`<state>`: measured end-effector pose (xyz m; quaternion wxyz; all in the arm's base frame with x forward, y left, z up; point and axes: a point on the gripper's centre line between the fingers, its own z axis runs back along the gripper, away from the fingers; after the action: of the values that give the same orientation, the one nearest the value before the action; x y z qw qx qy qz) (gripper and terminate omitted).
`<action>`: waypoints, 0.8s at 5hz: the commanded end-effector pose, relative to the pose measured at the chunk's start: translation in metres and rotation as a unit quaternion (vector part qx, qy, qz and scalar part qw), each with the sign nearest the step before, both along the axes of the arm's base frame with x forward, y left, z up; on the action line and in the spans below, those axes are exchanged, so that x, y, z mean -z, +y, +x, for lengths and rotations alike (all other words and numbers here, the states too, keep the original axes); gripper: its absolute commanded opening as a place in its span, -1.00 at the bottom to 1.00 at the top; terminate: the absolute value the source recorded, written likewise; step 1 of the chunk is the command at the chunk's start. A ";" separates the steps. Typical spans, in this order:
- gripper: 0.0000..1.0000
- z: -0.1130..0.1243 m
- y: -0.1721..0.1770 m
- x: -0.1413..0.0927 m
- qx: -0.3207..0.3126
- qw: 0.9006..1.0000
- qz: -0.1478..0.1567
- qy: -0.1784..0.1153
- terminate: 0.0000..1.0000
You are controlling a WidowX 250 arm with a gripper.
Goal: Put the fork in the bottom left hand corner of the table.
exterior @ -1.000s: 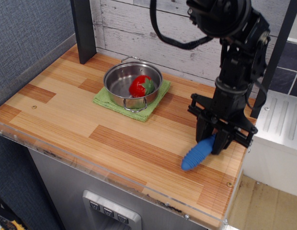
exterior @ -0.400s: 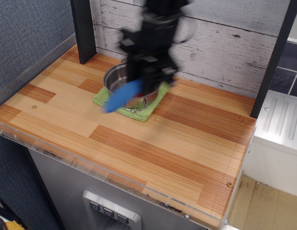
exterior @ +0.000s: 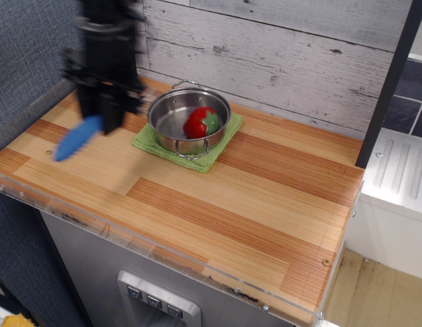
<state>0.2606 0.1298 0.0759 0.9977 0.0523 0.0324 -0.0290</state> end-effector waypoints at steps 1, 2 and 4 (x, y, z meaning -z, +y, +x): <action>-1.00 0.003 0.066 0.010 -0.023 0.999 -0.011 -0.030 -1.00; -1.00 0.014 0.067 0.026 -0.026 0.999 -0.013 -0.025 -1.00; 1.00 0.035 0.041 0.039 0.001 1.000 -0.018 -0.002 -1.00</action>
<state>0.2995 0.1693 0.0230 0.9979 0.0225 0.0498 -0.0336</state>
